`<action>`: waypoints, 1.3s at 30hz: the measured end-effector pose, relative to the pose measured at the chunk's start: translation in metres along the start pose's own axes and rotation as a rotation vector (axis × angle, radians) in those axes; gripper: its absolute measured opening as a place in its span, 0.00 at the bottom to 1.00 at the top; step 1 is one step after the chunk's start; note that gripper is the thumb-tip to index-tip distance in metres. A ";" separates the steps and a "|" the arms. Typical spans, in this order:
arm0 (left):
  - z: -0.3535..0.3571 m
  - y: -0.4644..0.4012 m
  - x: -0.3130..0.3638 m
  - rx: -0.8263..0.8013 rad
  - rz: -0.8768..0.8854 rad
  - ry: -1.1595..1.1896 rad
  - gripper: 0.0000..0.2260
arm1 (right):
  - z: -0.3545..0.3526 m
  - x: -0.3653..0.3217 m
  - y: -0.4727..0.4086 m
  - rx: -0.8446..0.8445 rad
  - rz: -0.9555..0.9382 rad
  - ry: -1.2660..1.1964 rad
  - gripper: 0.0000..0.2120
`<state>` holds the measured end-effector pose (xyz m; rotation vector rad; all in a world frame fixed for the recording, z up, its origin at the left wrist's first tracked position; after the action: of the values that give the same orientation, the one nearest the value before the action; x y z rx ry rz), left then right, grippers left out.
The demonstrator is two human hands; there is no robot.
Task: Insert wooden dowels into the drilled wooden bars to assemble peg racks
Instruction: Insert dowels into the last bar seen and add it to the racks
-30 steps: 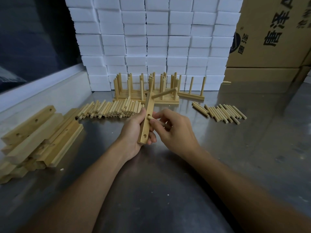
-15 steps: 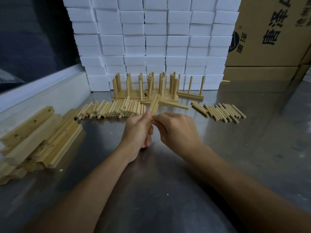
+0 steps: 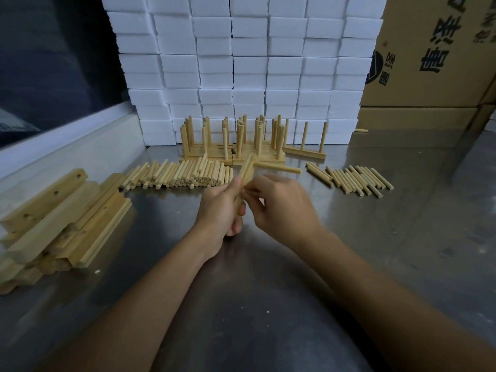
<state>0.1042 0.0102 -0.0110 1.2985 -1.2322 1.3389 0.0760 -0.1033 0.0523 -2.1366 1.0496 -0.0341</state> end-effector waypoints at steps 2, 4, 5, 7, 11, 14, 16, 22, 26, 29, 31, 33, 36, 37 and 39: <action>0.000 0.000 0.000 0.003 -0.002 -0.009 0.20 | 0.004 -0.001 -0.001 -0.038 0.009 0.102 0.09; 0.000 0.002 0.003 0.010 0.028 -0.049 0.20 | 0.007 0.004 -0.001 -0.033 0.085 0.022 0.09; 0.000 0.003 0.004 0.013 0.047 -0.078 0.21 | 0.006 0.013 -0.001 -0.012 0.188 -0.111 0.09; 0.002 0.005 0.006 0.015 0.073 -0.143 0.21 | 0.011 0.039 0.003 -0.009 0.486 -0.487 0.08; 0.006 0.003 0.005 -0.001 0.055 -0.199 0.21 | 0.005 0.032 0.005 -0.046 0.355 -0.360 0.08; 0.001 0.001 0.001 0.005 -0.003 -0.110 0.20 | 0.007 0.004 0.001 -0.061 0.061 0.074 0.08; -0.001 0.001 0.000 0.007 -0.003 -0.111 0.20 | 0.006 0.010 0.000 -0.018 0.156 -0.052 0.07; 0.007 0.002 0.002 -0.034 0.043 -0.268 0.20 | 0.020 0.050 0.020 -0.092 0.775 -0.835 0.05; 0.006 0.002 0.002 -0.035 0.027 -0.285 0.19 | 0.024 0.050 0.024 -0.172 0.863 -0.918 0.07; 0.005 0.001 0.001 -0.028 -0.027 -0.241 0.18 | 0.023 0.047 0.023 -0.200 0.905 -1.029 0.12; 0.000 0.000 -0.001 0.002 -0.086 -0.154 0.17 | 0.022 0.052 0.024 -0.221 0.974 -1.086 0.19; -0.005 -0.002 -0.005 0.039 -0.158 -0.011 0.17 | 0.022 0.061 0.027 -0.230 1.046 -1.124 0.24; -0.010 -0.003 -0.009 0.040 -0.256 0.179 0.16 | 0.022 0.075 0.034 -0.166 1.081 -1.021 0.22; -0.010 -0.003 -0.010 0.022 -0.277 0.244 0.15 | 0.020 0.080 0.034 -0.142 1.014 -0.867 0.19; -0.012 -0.003 -0.010 -0.001 -0.295 0.386 0.13 | 0.018 0.082 0.030 -0.128 0.820 -0.528 0.11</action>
<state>0.1065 0.0228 -0.0200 1.1049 -0.7456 1.2953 0.1166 -0.1609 -0.0032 -1.5269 1.5171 0.9445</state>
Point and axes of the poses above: each hand's wrist, its own y-axis away from the middle knuckle, its own z-axis out of the palm, x = y × z, the point moved 8 cm from there along -y, towards the middle knuckle, and after that the axes turned 5 degrees about -y, right-handed, at the moved point
